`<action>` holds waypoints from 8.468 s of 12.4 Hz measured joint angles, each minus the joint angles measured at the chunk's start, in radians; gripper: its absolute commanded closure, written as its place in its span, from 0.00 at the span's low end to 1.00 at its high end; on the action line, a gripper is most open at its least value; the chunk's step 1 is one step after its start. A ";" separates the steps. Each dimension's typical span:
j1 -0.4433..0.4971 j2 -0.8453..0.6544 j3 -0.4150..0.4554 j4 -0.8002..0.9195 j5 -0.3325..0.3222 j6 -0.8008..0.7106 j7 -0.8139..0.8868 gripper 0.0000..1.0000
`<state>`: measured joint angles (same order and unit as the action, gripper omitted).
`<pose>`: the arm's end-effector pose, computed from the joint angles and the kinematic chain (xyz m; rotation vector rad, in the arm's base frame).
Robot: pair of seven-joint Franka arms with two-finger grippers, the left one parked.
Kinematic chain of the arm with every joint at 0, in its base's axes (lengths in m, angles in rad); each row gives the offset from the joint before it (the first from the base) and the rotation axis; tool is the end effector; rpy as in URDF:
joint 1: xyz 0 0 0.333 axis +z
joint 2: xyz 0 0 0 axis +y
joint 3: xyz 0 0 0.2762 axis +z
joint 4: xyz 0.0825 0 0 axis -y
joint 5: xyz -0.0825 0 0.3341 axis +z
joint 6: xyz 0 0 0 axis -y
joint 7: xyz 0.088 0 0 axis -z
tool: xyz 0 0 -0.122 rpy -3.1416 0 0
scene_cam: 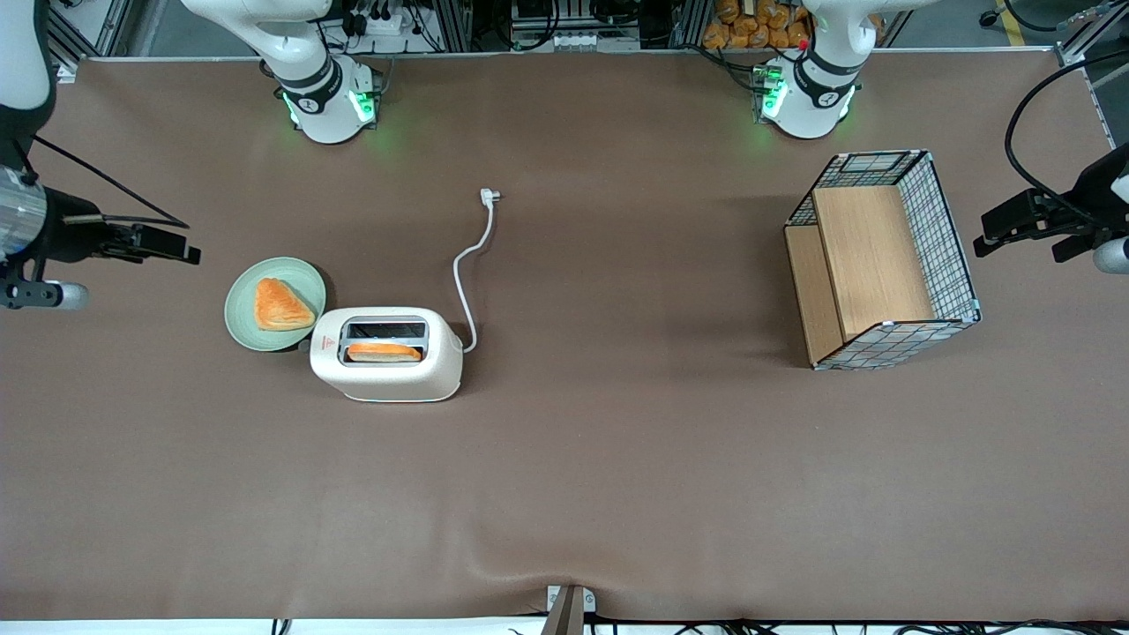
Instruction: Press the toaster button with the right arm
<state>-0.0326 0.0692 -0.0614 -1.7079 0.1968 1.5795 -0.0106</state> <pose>0.5082 -0.0234 0.4805 -2.9232 0.1535 0.2747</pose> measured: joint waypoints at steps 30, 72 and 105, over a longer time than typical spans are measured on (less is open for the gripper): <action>0.091 0.232 0.002 -0.104 0.136 0.336 -0.056 1.00; 0.022 0.429 -0.018 -0.099 0.454 0.357 -0.317 1.00; 0.017 -0.104 -0.019 0.137 -0.162 -0.106 -0.068 0.00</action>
<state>-0.0158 -0.0348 -0.0807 -1.5706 0.0351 1.4732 -0.0785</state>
